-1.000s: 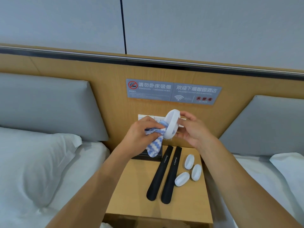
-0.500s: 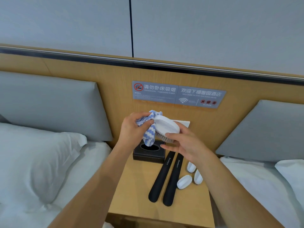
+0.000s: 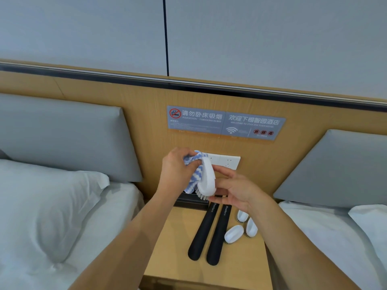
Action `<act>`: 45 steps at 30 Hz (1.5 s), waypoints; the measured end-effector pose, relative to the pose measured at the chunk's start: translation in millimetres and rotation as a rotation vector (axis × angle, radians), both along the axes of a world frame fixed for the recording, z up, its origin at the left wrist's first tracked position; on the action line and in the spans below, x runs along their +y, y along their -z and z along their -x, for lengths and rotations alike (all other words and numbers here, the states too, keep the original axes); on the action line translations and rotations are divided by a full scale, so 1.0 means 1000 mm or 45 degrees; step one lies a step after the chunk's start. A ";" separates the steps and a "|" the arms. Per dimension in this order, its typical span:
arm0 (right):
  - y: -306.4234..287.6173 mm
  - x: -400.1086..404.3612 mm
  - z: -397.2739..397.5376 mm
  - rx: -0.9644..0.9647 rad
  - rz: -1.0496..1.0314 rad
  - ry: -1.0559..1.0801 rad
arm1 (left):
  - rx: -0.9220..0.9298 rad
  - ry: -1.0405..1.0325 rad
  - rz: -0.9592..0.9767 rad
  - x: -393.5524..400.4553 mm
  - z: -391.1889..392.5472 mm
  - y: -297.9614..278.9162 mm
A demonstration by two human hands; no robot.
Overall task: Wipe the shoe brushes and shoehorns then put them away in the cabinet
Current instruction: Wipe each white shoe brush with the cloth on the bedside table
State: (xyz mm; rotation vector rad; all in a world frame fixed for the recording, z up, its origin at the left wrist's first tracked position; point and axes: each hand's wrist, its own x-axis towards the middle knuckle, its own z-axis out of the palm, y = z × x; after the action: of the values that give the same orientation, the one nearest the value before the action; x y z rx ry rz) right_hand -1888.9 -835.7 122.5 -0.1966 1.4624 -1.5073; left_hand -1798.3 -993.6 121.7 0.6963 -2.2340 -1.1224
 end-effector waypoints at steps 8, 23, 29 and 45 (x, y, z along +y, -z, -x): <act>0.007 -0.008 -0.010 0.053 0.077 0.171 | -0.008 0.072 0.124 0.018 -0.016 0.007; -0.002 -0.002 -0.007 -0.044 0.201 0.237 | 0.069 0.402 0.367 0.010 -0.023 -0.004; -0.002 0.001 -0.007 -0.204 0.175 0.356 | -0.037 0.569 0.179 0.013 -0.037 -0.002; -0.019 -0.013 -0.012 -0.131 0.128 0.261 | 0.095 0.370 0.038 0.018 -0.035 -0.014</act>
State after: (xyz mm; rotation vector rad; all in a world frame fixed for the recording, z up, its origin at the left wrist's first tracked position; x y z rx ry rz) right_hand -1876.6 -848.6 141.4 -0.0288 1.3582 -1.7321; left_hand -1763.0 -976.0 135.5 0.3171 -2.3337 -1.2259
